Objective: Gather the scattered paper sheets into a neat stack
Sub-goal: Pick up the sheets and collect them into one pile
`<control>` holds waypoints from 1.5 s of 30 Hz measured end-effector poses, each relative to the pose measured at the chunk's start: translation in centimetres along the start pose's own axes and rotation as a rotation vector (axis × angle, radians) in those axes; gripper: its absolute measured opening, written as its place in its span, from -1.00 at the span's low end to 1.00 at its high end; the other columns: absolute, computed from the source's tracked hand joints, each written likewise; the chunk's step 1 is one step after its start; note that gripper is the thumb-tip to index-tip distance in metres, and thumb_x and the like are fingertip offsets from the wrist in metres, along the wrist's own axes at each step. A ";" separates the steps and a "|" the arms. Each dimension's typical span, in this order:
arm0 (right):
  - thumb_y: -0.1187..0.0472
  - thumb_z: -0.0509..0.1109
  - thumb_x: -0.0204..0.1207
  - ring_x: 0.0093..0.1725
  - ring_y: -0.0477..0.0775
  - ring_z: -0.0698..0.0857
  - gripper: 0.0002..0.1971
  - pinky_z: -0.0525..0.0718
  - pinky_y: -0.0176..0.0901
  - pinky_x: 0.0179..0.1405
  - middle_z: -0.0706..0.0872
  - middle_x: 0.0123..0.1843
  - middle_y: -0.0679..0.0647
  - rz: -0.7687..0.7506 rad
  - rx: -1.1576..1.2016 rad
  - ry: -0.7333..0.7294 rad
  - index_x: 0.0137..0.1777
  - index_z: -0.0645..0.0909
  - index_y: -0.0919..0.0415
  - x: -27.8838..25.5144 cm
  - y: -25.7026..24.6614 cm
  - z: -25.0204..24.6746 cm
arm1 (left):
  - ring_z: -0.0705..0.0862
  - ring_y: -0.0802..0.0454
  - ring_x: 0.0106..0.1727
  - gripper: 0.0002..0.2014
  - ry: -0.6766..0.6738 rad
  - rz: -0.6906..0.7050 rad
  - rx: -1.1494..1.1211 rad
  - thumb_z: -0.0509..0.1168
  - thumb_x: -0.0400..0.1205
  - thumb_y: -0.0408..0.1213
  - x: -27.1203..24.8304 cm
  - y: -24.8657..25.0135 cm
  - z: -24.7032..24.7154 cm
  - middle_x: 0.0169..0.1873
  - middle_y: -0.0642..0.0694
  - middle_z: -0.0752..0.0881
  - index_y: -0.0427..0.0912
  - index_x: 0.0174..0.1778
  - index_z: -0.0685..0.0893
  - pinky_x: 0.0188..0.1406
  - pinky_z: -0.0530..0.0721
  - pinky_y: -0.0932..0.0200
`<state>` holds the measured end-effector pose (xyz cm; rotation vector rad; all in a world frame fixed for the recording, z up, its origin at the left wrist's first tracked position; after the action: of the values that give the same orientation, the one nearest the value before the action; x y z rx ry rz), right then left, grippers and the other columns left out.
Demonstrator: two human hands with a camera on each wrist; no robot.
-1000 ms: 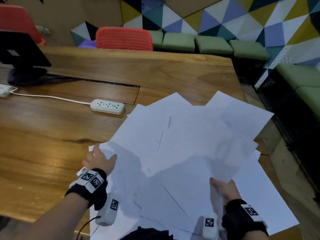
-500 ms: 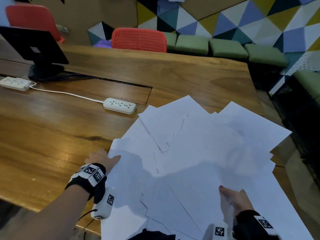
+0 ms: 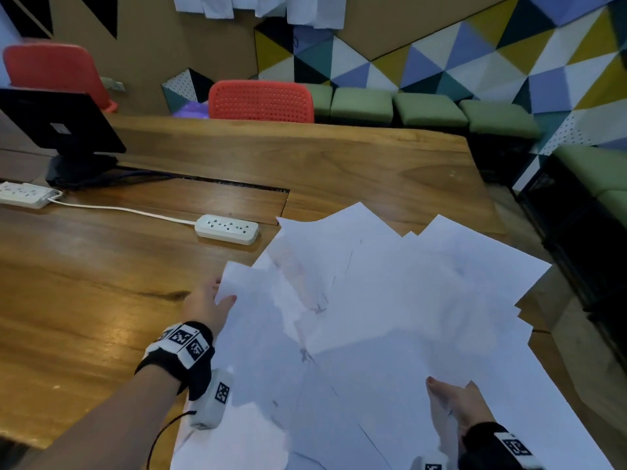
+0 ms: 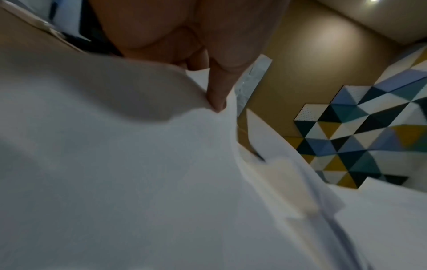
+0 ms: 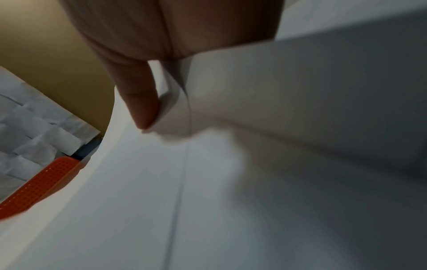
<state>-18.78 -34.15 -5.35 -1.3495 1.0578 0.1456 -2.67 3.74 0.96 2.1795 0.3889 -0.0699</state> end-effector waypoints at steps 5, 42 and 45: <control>0.38 0.41 0.48 0.60 0.34 0.19 -0.09 0.20 0.21 0.53 0.09 0.64 0.37 -0.016 0.055 0.000 0.62 -0.19 0.39 -1.0 -0.7 0.1 | 0.57 -0.25 0.30 -0.40 0.067 -0.122 -0.105 0.27 0.61 -0.10 0.7 1.1 0.0 0.36 -0.32 0.55 -0.14 0.53 0.24 0.31 0.53 -0.16; 0.38 0.41 0.49 0.60 0.35 0.20 -0.06 0.18 0.18 0.52 0.13 0.63 0.38 0.016 -0.004 -0.001 0.62 -0.24 0.35 -2.1 -1.1 0.3 | 0.73 -0.24 -0.04 -0.87 -0.264 -0.057 -0.010 0.27 0.58 -0.42 -3.6 3.8 -1.8 -0.13 -0.20 0.77 -0.24 -0.01 0.67 0.11 0.68 -0.11; 0.39 0.42 0.48 0.58 0.35 0.22 -0.06 0.21 0.19 0.51 0.16 0.62 0.40 0.021 -0.023 0.011 0.62 -0.23 0.38 -2.1 -1.1 0.2 | 0.72 -0.22 -0.10 -0.88 -0.158 -0.064 -0.011 0.28 0.57 -0.35 -2.6 3.5 -3.2 -0.17 -0.20 0.76 -0.28 -0.03 0.66 0.03 0.68 -0.09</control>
<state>-19.15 -33.26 -3.17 -1.3611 1.0829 0.1668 -4.32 3.73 6.14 2.1335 0.3674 -0.2732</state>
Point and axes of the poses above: each hand's wrist, its own x-axis towards the middle knuckle, its own z-axis out of the palm, y = z × x, the point moved 2 cm from there along x, towards the middle knuckle
